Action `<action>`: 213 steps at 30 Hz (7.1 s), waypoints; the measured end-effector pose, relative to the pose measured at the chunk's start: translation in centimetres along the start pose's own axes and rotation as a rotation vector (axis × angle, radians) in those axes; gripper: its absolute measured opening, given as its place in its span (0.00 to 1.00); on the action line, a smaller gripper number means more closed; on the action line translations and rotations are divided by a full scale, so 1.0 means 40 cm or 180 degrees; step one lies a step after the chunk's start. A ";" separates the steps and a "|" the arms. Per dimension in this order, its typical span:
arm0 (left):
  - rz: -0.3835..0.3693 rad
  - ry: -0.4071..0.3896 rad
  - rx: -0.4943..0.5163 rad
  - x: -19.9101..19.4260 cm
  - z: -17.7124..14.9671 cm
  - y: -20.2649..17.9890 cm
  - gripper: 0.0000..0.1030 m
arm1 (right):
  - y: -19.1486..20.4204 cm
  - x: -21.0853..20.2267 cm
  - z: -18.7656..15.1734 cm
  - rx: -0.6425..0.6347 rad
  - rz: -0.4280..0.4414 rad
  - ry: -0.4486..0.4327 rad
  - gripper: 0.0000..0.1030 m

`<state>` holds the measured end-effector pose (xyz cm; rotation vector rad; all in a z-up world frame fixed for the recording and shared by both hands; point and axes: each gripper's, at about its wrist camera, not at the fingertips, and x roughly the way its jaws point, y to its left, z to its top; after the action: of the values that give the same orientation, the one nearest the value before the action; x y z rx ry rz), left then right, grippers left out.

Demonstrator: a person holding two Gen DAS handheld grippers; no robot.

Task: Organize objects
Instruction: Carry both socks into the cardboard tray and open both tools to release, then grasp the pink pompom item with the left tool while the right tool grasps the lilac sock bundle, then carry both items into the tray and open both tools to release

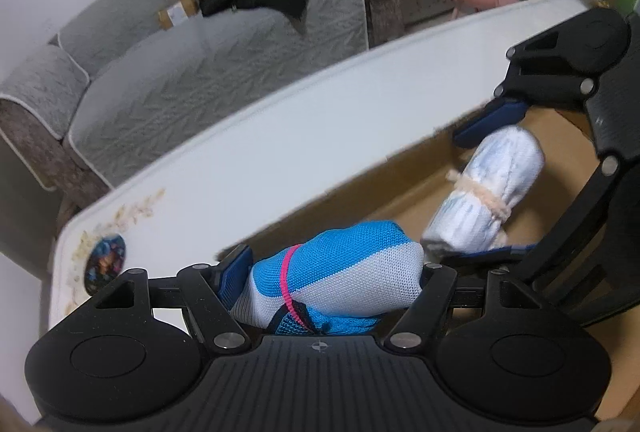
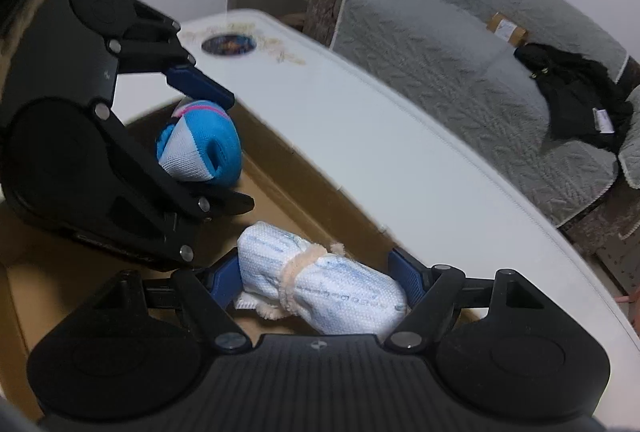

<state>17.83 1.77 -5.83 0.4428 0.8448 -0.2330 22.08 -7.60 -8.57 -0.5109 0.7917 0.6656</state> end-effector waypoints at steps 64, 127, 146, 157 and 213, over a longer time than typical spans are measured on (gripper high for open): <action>-0.0111 -0.0237 -0.1206 -0.561 -0.407 0.014 0.99 | 0.082 -0.448 -0.298 0.0361 0.0080 -0.0141 0.99; 0.0385 -0.0344 -0.1224 -0.568 -0.537 -0.061 0.46 | 0.106 -0.567 -0.574 0.1323 -0.0148 -0.0423 0.51; 0.0163 -0.0573 -0.0538 -0.535 -0.199 -0.021 0.46 | -0.022 -0.535 -0.278 0.0662 -0.0137 -0.0904 0.51; -0.0185 -0.0037 -0.0564 -0.333 -0.138 -0.044 0.46 | -0.034 -0.382 -0.181 0.0508 0.0139 -0.0663 0.52; 0.0125 0.0269 -0.1073 -0.090 -0.087 -0.010 0.73 | 0.019 -0.035 -0.061 -0.0225 0.0584 0.0116 0.80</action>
<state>13.02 3.13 -5.21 0.1539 0.9372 -0.0332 19.67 -9.12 -9.07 -0.5195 0.8583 0.8582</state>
